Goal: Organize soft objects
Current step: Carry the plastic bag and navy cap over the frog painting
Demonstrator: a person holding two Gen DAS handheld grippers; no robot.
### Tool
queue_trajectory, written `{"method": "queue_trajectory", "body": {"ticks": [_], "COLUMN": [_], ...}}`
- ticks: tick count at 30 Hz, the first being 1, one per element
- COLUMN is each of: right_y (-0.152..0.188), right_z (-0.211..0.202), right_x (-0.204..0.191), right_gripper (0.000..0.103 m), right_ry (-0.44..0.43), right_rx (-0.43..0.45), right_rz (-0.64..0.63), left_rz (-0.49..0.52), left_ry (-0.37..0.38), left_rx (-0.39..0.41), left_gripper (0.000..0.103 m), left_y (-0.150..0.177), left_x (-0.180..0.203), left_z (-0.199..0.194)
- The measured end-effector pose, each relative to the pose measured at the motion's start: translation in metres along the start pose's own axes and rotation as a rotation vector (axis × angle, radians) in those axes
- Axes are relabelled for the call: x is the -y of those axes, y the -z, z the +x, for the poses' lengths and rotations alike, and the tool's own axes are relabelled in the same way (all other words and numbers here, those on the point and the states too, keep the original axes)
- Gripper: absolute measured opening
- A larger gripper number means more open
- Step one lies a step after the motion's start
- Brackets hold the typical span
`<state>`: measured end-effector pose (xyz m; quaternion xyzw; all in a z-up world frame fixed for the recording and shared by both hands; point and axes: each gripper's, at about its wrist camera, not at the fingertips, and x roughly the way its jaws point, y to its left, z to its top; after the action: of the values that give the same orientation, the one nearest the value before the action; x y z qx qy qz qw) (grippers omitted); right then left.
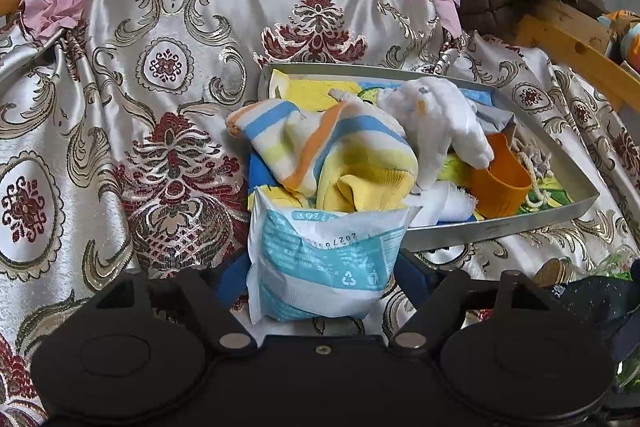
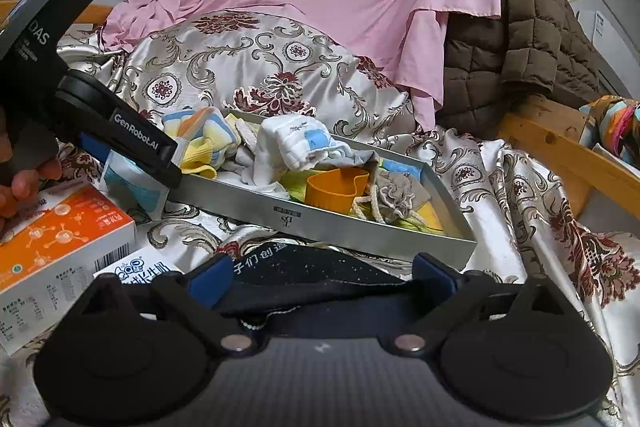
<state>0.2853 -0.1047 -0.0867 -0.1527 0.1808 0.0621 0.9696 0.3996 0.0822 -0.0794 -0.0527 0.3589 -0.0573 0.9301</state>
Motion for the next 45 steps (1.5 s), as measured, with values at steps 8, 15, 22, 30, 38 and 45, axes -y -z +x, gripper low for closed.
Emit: {"method": "queue_trajectory", "body": {"ticks": [8,15,22,30,38,45], "right_y": [0.004,0.012,0.014,0.017,0.018,0.008], "right_z": [-0.002,-0.002,-0.001,-0.004,-0.008,-0.015], "right_x": [-0.006,-0.018,-0.022,-0.026,-0.031,-0.022], "right_gripper": [0.087,0.081,0.063,0.046,0.017,0.004], "right_ry": [0.015,0.057,0.088,0.115,0.129,0.111], "right_rx": [0.018,0.03,0.041,0.053,0.075,0.08], "right_rz": [-0.046,-0.161,-0.212,-0.262,-0.298,-0.238], "left_rz": [0.04,0.107,0.155,0.21,0.216,0.188], "left_ry": [-0.011,0.018,0.026,0.041,0.089,0.138], "left_rx": [0.015,0.036,0.055,0.078,0.079,0.113], "left_gripper": [0.066,0.062,0.059,0.058,0.058,0.058], "left_y": [0.004,0.008,0.014,0.023,0.029,0.021], "left_x": [0.006,0.022,0.037,0.052,0.06,0.064], "left_z": [-0.003,-0.01,-0.017,-0.027,-0.033,-0.047]}}
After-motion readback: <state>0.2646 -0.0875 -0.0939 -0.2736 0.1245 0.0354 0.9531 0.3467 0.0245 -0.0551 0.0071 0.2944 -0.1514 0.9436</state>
